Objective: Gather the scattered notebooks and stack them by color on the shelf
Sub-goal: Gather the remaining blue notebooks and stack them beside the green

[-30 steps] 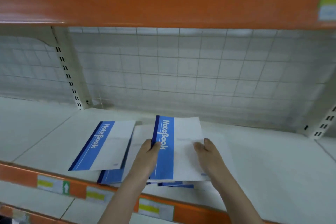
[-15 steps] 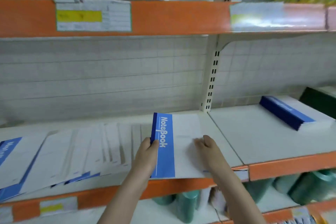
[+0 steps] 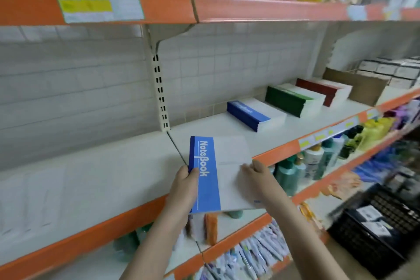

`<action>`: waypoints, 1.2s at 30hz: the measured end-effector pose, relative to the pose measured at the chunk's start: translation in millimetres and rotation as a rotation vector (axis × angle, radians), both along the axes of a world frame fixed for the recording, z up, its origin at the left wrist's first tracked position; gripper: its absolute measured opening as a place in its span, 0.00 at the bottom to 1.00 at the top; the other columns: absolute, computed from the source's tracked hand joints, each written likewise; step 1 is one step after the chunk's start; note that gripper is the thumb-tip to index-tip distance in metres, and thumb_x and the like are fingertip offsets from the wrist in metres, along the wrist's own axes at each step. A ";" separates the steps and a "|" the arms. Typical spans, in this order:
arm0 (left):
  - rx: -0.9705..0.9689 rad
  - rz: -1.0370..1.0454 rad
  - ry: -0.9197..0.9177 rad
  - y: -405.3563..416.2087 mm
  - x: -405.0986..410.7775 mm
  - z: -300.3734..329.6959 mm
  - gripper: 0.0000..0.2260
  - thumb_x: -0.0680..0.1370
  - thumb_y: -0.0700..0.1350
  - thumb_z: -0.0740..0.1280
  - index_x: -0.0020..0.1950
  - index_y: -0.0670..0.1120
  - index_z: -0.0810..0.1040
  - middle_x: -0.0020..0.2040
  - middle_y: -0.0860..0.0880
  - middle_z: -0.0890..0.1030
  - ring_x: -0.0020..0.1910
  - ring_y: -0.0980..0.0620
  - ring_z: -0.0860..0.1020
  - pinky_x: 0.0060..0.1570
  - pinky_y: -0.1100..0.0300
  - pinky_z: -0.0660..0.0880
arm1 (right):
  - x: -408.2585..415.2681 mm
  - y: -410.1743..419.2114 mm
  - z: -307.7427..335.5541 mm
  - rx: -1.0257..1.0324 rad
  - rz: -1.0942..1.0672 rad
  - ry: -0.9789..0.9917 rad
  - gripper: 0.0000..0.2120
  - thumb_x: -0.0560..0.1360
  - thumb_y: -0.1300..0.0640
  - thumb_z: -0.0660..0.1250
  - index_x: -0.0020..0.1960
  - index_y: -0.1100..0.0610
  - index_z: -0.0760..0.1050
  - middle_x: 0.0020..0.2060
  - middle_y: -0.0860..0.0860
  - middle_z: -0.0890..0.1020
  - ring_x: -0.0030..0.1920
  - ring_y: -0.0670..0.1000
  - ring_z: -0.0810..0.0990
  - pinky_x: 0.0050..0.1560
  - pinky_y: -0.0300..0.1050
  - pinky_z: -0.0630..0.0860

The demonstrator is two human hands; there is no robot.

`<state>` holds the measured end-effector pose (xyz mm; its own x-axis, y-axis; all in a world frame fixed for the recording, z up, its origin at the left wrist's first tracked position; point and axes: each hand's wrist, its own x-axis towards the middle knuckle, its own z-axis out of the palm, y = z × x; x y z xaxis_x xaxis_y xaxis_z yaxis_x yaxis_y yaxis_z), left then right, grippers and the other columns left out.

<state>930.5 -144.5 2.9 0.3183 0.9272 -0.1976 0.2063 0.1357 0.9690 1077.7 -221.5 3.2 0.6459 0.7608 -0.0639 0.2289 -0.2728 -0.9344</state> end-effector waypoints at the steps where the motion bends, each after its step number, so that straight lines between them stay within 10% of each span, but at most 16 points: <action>1: -0.002 -0.017 -0.001 -2.0 11.4 -1.0 0.08 0.82 0.49 0.57 0.46 0.49 0.72 0.49 0.46 0.80 0.48 0.45 0.80 0.52 0.50 0.76 | 11.0 -4.3 -2.0 -0.006 -0.021 0.004 0.15 0.80 0.57 0.56 0.35 0.53 0.60 0.32 0.49 0.63 0.32 0.47 0.62 0.17 0.30 0.61; 17: -0.008 -0.061 -0.117 33.9 210.6 6.1 0.08 0.83 0.47 0.56 0.47 0.50 0.72 0.46 0.49 0.81 0.44 0.49 0.81 0.37 0.58 0.75 | 205.0 26.7 16.3 -0.059 -0.080 -0.097 0.16 0.79 0.55 0.57 0.36 0.54 0.56 0.32 0.49 0.60 0.33 0.49 0.60 0.31 0.42 0.58; 30: 0.008 0.042 -0.090 93.6 284.4 20.7 0.12 0.83 0.47 0.55 0.44 0.47 0.74 0.40 0.51 0.82 0.37 0.54 0.80 0.33 0.63 0.74 | 307.3 104.9 32.5 -0.005 0.150 0.038 0.09 0.80 0.55 0.59 0.43 0.58 0.66 0.35 0.53 0.68 0.34 0.51 0.68 0.24 0.36 0.63; 36: 0.054 0.105 0.016 129.9 309.6 24.2 0.12 0.82 0.42 0.56 0.43 0.40 0.74 0.41 0.45 0.81 0.36 0.49 0.78 0.31 0.64 0.70 | 343.1 156.5 35.3 -0.085 0.261 -0.293 0.14 0.79 0.54 0.60 0.38 0.61 0.67 0.33 0.54 0.70 0.38 0.55 0.70 0.36 0.42 0.66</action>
